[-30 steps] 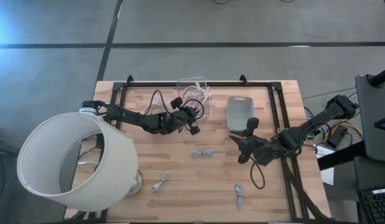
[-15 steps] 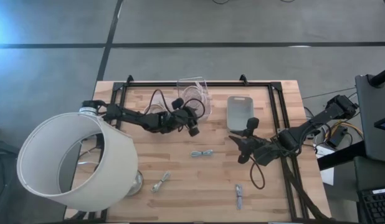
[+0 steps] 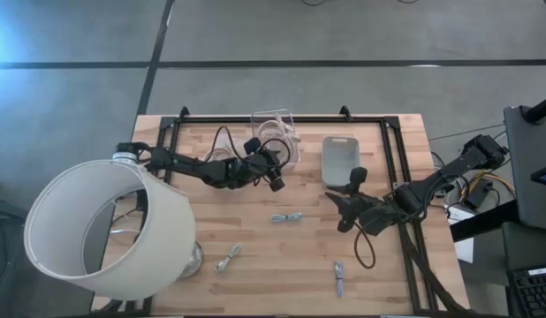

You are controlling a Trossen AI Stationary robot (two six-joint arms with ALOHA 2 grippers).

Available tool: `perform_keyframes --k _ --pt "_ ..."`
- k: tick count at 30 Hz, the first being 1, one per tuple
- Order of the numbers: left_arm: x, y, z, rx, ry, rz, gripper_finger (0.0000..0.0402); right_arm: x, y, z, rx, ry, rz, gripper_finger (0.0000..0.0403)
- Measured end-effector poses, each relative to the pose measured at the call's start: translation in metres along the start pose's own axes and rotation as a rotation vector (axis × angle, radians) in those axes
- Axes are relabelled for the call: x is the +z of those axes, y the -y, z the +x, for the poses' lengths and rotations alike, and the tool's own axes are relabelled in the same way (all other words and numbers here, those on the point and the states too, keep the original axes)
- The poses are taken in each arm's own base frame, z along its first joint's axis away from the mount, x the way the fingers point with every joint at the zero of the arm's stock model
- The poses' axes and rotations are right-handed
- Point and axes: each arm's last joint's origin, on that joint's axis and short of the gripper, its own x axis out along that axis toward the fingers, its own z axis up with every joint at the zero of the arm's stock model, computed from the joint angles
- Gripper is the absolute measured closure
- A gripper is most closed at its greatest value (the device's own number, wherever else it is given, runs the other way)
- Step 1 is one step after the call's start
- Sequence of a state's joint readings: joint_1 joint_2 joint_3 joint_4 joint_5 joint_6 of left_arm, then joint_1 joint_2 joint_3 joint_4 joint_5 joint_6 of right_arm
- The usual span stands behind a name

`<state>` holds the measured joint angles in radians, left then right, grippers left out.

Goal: Pick & Place USB Port
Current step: Put the blue USB cable into the gray bin

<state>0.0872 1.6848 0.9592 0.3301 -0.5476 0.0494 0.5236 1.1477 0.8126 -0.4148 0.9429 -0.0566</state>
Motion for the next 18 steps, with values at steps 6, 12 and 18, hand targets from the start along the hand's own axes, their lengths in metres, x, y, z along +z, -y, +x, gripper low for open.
perform_keyframes --k 6,12,18 --pt "0.000 0.003 -0.002 -0.030 0.003 -0.015 0.0209 -0.001 -0.001 0.000 0.000 -0.002 0.012 0.0307" --pt "0.004 0.019 -0.010 -0.171 0.035 -0.018 0.0209 -0.001 -0.003 0.001 0.071 0.000 0.028 0.0285" --pt "0.006 0.038 -0.023 -0.237 0.050 0.001 0.0209 -0.001 -0.006 0.000 0.163 0.002 0.058 0.0261"
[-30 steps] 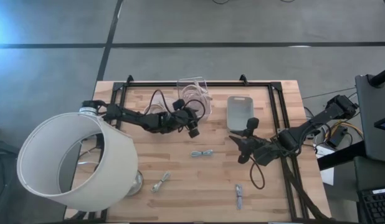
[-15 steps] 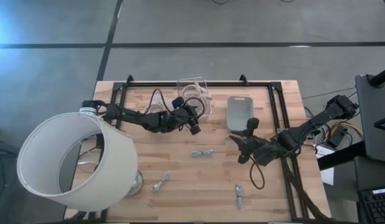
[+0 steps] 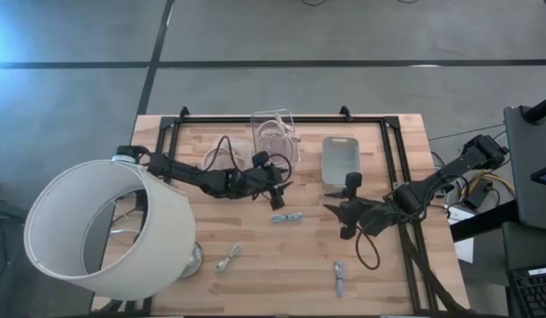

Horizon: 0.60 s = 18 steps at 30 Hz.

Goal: Pick & Place USB Port
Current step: Put the blue USB cable into the gray bin

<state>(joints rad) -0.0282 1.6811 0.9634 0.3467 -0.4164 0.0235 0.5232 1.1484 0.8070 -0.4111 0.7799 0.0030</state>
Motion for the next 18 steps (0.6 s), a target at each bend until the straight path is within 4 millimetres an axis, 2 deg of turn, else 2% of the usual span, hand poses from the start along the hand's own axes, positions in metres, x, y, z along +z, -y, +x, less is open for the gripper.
perform_keyframes --k 9,14,18 --pt "0.004 0.030 -0.020 -0.094 0.006 0.036 0.0209 -0.003 0.003 0.009 0.082 -0.021 0.132 0.0236" --pt "0.007 0.034 -0.039 -0.125 -0.061 0.012 0.0209 -0.009 0.009 0.021 0.061 -0.007 0.214 0.0240" --pt "0.010 0.031 -0.053 -0.134 -0.110 -0.009 0.0209 -0.015 0.011 0.033 0.167 0.020 0.271 0.0248"
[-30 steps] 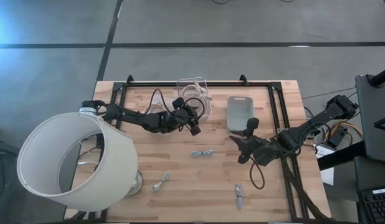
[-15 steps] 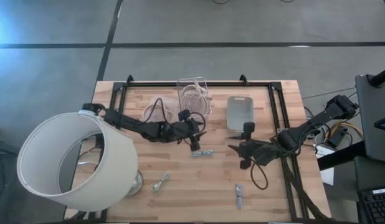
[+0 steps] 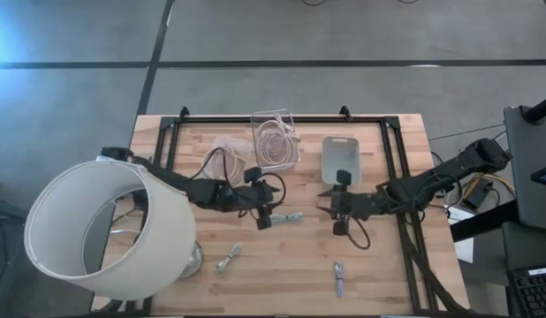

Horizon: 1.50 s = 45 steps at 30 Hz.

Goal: Pick & Place USB Port
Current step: Put the blue USB cable into the gray bin

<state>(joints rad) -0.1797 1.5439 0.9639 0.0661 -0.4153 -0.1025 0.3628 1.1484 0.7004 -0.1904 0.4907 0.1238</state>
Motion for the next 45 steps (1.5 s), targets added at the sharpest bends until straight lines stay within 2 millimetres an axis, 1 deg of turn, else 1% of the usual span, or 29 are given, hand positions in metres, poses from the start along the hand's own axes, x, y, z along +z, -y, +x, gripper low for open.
perform_keyframes --k 4,8,12,17,21,24,26,29,33,38,41,45 --pt "-0.003 -0.003 -0.009 0.006 -0.064 -0.015 0.0209 -0.004 0.002 0.011 0.134 0.063 0.052 0.0254" --pt "-0.006 -0.006 -0.013 0.015 -0.111 -0.030 0.0209 -0.008 0.000 0.026 0.141 0.076 0.024 0.0251" --pt "-0.010 -0.006 -0.014 0.024 -0.144 -0.058 0.0209 -0.012 -0.006 0.050 0.130 -0.010 -0.023 0.0238" --pt "-0.011 -0.006 -0.015 0.030 -0.156 -0.083 0.0209 -0.013 -0.018 0.087 0.182 -0.105 -0.092 0.0219" --pt "-0.011 -0.006 -0.014 0.030 -0.157 -0.086 0.0209 -0.019 -0.025 0.115 0.188 -0.254 -0.139 0.0210" --pt "-0.011 -0.006 -0.015 0.031 -0.159 -0.085 0.0209 -0.025 -0.031 0.132 0.186 -0.371 -0.192 0.0207" --pt "-0.011 -0.006 -0.015 0.031 -0.161 -0.085 0.0209 -0.027 -0.035 0.143 0.187 -0.407 -0.217 0.0207" --pt "-0.012 -0.007 -0.015 0.032 -0.165 -0.083 0.0209 -0.024 -0.040 0.157 0.182 -0.412 -0.233 0.0207" --pt "-0.012 -0.007 -0.015 0.032 -0.166 -0.083 0.0209 -0.022 -0.045 0.169 0.179 -0.437 -0.258 0.0207" --pt "-0.012 -0.007 -0.014 0.032 -0.167 -0.082 0.0209 -0.015 -0.047 0.177 0.176 -0.444 -0.236 0.0215" --pt "-0.012 -0.007 -0.014 0.032 -0.167 -0.082 0.0209 -0.013 -0.047 0.179 0.171 -0.440 -0.201 0.0232" --pt "-0.012 -0.007 -0.014 0.032 -0.167 -0.082 0.0209 -0.015 -0.046 0.178 0.172 -0.442 -0.194 0.0271"
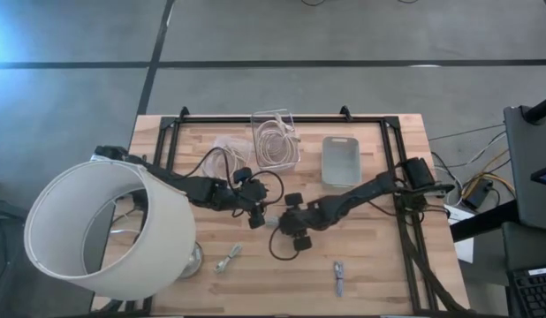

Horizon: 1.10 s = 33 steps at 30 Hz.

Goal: Pick & Place USB Port
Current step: Put the blue USB cable into the gray bin

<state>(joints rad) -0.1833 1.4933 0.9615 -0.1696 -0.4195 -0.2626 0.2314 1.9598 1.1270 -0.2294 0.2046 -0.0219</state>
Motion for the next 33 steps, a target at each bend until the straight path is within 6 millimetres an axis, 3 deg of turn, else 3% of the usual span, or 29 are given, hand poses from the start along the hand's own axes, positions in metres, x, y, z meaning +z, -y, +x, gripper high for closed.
perform_keyframes --k 7,11,16,22,27,33 --pt "0.000 0.000 0.000 0.001 -0.002 0.001 0.0209 -0.009 0.001 -0.006 0.002 -0.055 0.020 0.0354" --pt "-0.001 0.000 0.000 0.002 -0.006 0.003 0.0209 -0.008 -0.001 -0.020 0.007 -0.063 0.029 0.0375" --pt "-0.001 0.000 0.000 0.002 -0.006 0.001 0.0209 -0.006 0.001 -0.057 0.006 -0.059 0.049 0.0370" --pt "-0.001 0.000 0.000 0.002 -0.006 0.000 0.0209 -0.020 0.015 -0.101 -0.109 -0.081 0.114 0.0367" --pt "-0.001 0.000 0.000 0.002 -0.008 0.001 0.0209 -0.034 0.028 -0.143 -0.158 -0.038 0.117 0.0366" --pt "-0.001 0.000 0.000 0.002 -0.006 0.000 0.0209 -0.061 0.058 -0.186 -0.303 0.021 0.209 0.0365"
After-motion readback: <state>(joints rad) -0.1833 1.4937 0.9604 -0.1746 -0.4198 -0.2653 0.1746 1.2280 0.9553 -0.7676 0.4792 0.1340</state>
